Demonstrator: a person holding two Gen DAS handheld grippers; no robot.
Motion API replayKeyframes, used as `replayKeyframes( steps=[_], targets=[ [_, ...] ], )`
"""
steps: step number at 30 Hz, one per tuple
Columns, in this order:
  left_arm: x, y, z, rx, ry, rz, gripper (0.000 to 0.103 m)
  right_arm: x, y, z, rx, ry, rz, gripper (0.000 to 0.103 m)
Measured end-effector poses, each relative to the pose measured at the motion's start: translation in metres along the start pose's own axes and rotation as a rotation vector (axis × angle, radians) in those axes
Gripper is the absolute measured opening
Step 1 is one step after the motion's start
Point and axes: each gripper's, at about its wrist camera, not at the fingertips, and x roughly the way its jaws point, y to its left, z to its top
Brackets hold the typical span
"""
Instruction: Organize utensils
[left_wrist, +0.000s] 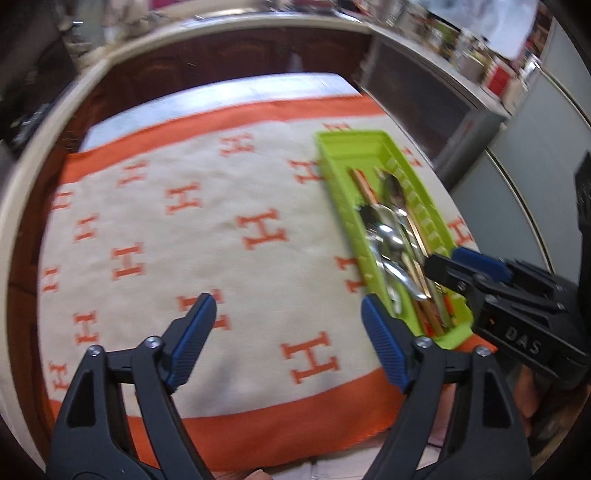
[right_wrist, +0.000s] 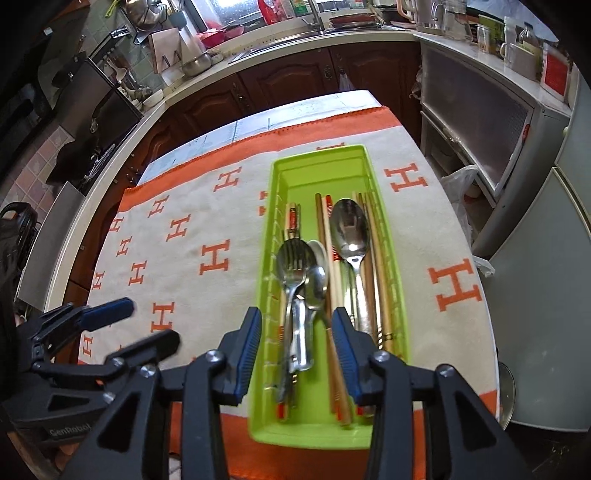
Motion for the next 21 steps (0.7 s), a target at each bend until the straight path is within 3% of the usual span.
replayKeyframes(
  steps=[7,11,21],
  targets=[
    [-0.036,0.024,-0.015,-0.058,-0.085,0.163,0.083,-0.021,0.036,-0.006,-0.022,-0.064,0.003,0.048],
    [-0.052,0.034,-0.025,-0.090,-0.123,0.165,0.083,-0.035,0.054,-0.010,-0.031,-0.117,0.013,0.053],
    [-0.073,0.049,-0.039,-0.147,-0.193,0.168,0.083,-0.050,0.084,-0.022,-0.103,-0.179,0.002,0.054]
  ],
)
